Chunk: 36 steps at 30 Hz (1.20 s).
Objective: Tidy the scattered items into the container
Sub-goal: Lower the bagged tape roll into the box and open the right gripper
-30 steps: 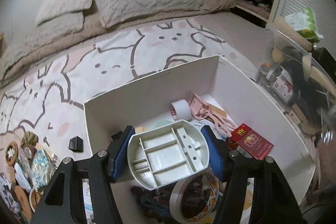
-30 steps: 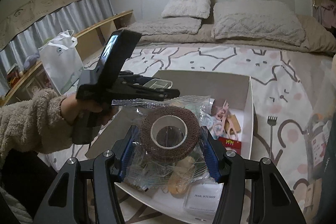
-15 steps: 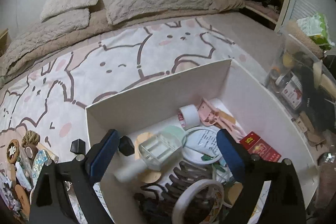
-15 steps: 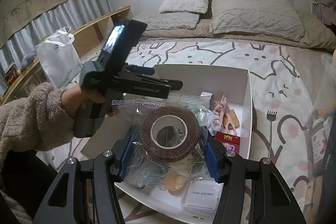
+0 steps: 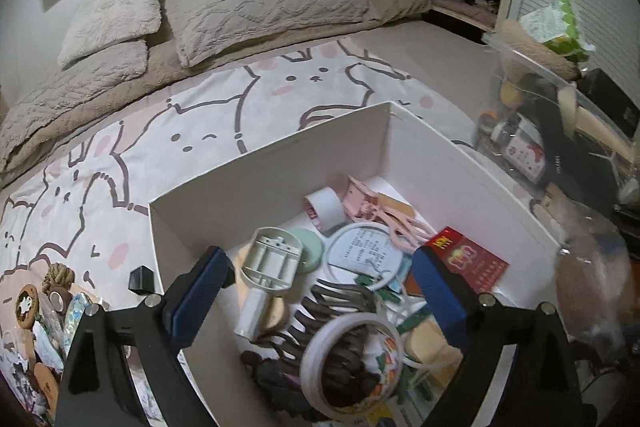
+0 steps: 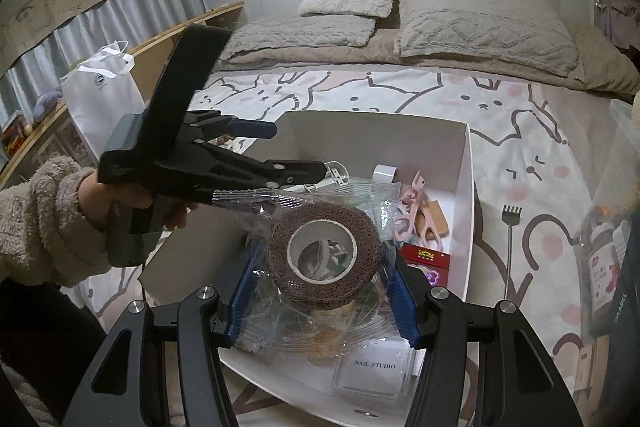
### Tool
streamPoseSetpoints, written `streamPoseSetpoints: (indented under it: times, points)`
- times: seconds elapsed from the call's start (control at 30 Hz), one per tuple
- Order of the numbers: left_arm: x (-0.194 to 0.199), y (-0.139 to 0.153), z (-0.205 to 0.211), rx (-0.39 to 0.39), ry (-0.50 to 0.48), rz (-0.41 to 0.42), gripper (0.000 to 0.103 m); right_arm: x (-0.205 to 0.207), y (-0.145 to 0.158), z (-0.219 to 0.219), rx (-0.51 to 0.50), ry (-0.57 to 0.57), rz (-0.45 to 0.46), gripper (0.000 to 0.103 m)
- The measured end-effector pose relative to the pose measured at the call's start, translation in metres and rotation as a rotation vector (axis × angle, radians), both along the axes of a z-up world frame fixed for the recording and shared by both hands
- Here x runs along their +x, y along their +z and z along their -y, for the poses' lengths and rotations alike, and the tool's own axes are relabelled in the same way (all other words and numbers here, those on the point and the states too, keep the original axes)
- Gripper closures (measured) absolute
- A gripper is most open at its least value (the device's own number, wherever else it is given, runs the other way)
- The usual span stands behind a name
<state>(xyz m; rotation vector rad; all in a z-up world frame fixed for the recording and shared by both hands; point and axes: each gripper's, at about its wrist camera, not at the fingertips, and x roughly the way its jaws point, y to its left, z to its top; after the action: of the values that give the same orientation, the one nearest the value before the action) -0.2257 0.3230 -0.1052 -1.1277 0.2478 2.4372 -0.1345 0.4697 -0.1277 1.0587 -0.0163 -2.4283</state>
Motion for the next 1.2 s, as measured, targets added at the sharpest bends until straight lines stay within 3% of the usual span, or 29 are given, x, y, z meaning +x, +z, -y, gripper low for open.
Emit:
streamPoseSetpoints:
  times: [0.13, 0.3, 0.53, 0.77, 0.8, 0.83, 0.87, 1.2]
  points:
    - [0.011, 0.007, 0.003, 0.031, -0.011, 0.002, 0.009, 0.0, -0.001, 0.001, 0.018, -0.002, -0.009, 0.044]
    - [0.026, 0.012, 0.005, 0.051, -0.049, 0.003, 0.009, -0.005, 0.006, -0.004, 0.044, -0.035, -0.099, 0.044]
    - [0.055, 0.015, 0.01, 0.036, -0.131, -0.018, 0.009, -0.019, -0.013, 0.002, 0.076, -0.077, -0.056, 0.044]
    - [0.081, 0.011, 0.015, -0.006, -0.213, -0.043, 0.009, -0.024, -0.028, 0.018, 0.093, -0.047, -0.054, 0.044]
    - [0.084, 0.011, 0.015, -0.009, -0.223, -0.045, 0.009, -0.023, -0.027, 0.017, 0.087, -0.049, -0.067, 0.037]
    - [0.087, 0.01, 0.016, -0.011, -0.231, -0.046, 0.009, -0.023, -0.026, 0.016, 0.082, -0.052, -0.077, 0.011]
    - [0.089, 0.009, 0.016, -0.014, -0.239, -0.047, 0.009, -0.022, -0.025, 0.015, 0.075, -0.063, -0.09, 0.0]
    - [0.093, 0.003, 0.016, -0.038, -0.261, -0.059, 0.009, -0.021, -0.019, 0.011, 0.03, -0.088, -0.12, 0.0]
